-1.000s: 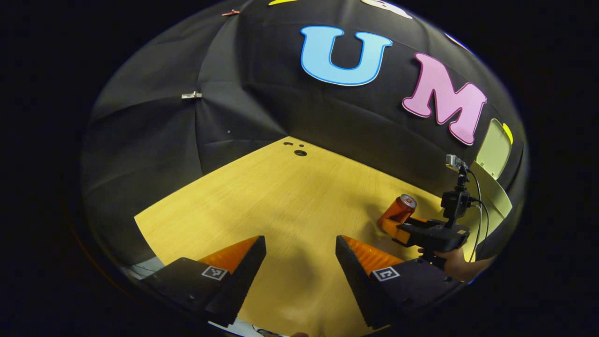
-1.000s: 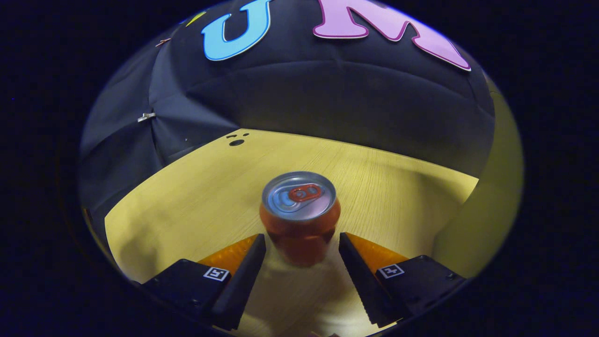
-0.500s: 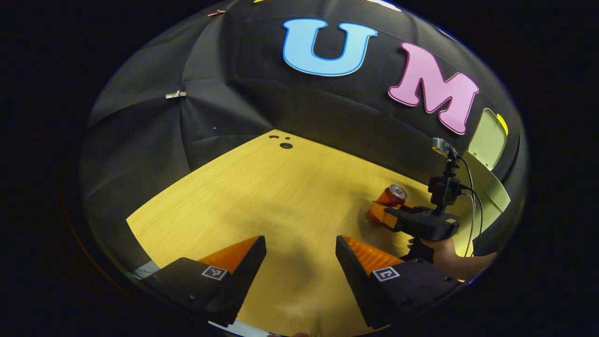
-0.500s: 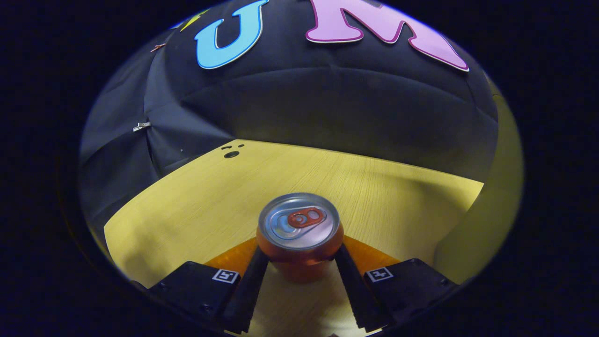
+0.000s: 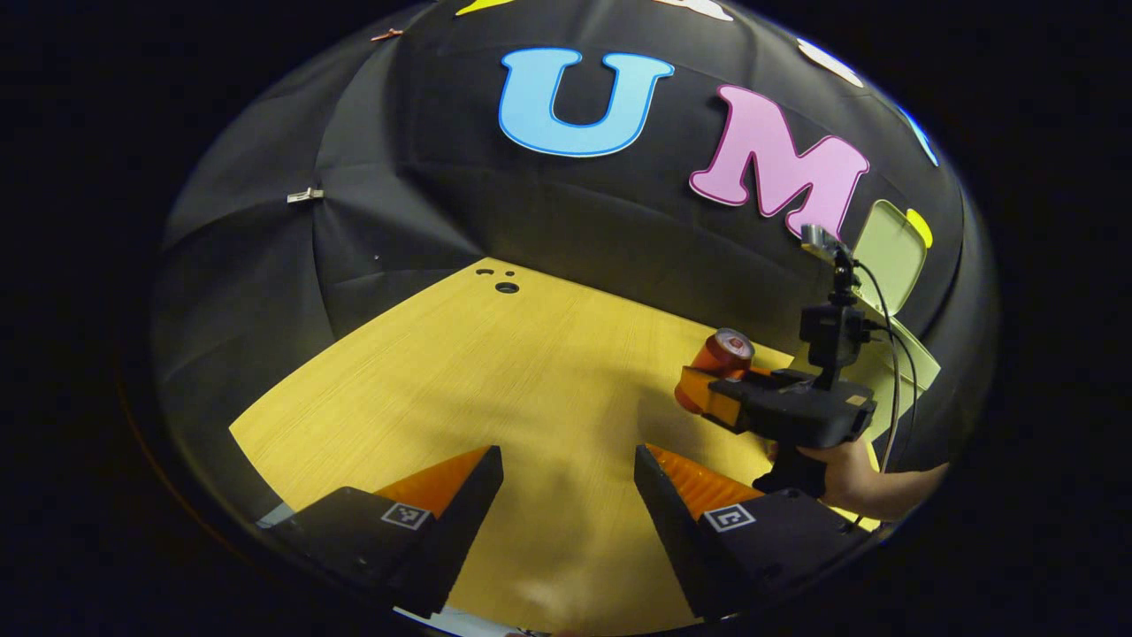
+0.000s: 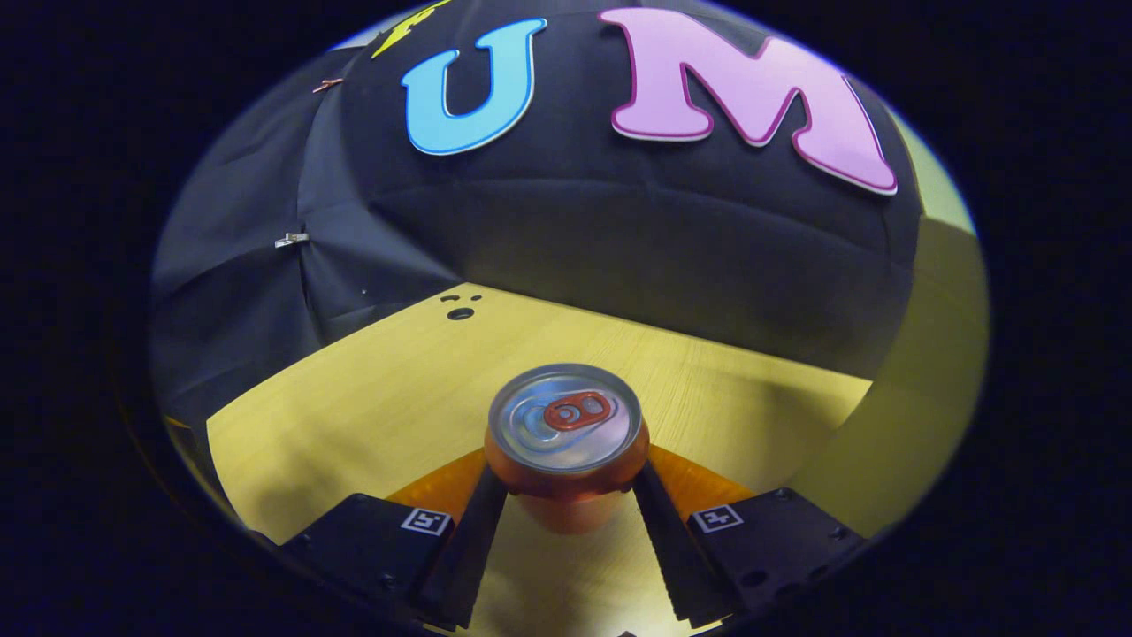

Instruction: Press the lid of the desktop garbage bin to open it, pick up the crumpled paper on the desktop and throw it into the bin, then pick up the pop can on the desktop and drop it into the bin, and finally close the garbage bin lid.

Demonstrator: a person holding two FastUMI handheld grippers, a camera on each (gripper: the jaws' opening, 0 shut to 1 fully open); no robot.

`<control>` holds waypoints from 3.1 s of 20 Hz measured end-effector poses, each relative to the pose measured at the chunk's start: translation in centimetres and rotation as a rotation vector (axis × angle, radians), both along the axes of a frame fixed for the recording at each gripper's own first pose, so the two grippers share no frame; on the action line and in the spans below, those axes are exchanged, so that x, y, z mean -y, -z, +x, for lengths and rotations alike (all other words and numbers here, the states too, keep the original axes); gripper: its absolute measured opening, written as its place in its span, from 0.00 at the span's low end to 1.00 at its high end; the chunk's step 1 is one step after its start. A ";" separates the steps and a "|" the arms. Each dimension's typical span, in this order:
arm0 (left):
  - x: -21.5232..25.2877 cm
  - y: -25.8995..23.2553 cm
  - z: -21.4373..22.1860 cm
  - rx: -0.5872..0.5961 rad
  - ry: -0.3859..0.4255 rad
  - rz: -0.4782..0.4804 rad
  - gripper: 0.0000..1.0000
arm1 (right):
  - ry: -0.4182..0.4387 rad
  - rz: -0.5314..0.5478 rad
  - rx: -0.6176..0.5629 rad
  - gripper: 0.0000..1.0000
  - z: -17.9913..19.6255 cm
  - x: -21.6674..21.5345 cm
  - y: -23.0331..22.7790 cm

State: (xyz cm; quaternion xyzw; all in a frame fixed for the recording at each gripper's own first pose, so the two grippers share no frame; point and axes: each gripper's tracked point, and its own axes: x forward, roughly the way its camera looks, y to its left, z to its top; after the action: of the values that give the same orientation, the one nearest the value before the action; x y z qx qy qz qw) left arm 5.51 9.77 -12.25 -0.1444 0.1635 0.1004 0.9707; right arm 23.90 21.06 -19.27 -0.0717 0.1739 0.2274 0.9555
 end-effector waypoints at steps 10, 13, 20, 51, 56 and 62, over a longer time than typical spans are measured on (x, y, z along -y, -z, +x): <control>0.1 1.0 -7.7 0.038 0.081 -0.010 0.96 | 0.022 -0.032 0.209 0.83 -6.7 2.6 -15.6; -0.3 1.4 -9.2 0.036 0.100 0.011 0.96 | 0.054 0.002 0.238 0.83 -8.2 3.7 -19.2; -0.1 -1.0 -9.7 0.088 0.146 0.047 0.96 | 0.145 0.050 0.295 0.83 -8.5 8.5 -26.2; 5.8 -2.0 -1.9 0.031 0.142 0.058 0.96 | 0.375 0.046 0.114 0.84 1.5 26.6 -19.0; 4.9 -1.1 -2.3 0.015 0.126 0.060 0.96 | 0.386 0.046 0.153 0.98 1.4 26.1 -20.2; 4.2 -0.5 -3.2 0.004 0.104 0.035 0.96 | 0.368 0.097 0.251 0.98 0.3 24.6 -26.0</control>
State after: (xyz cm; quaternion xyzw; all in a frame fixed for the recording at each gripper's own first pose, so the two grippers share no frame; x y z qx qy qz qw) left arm 2.34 5.58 -11.75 -0.1189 0.1669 0.0522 0.9774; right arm 24.19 -3.59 6.75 -0.0206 0.0528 0.0468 0.9973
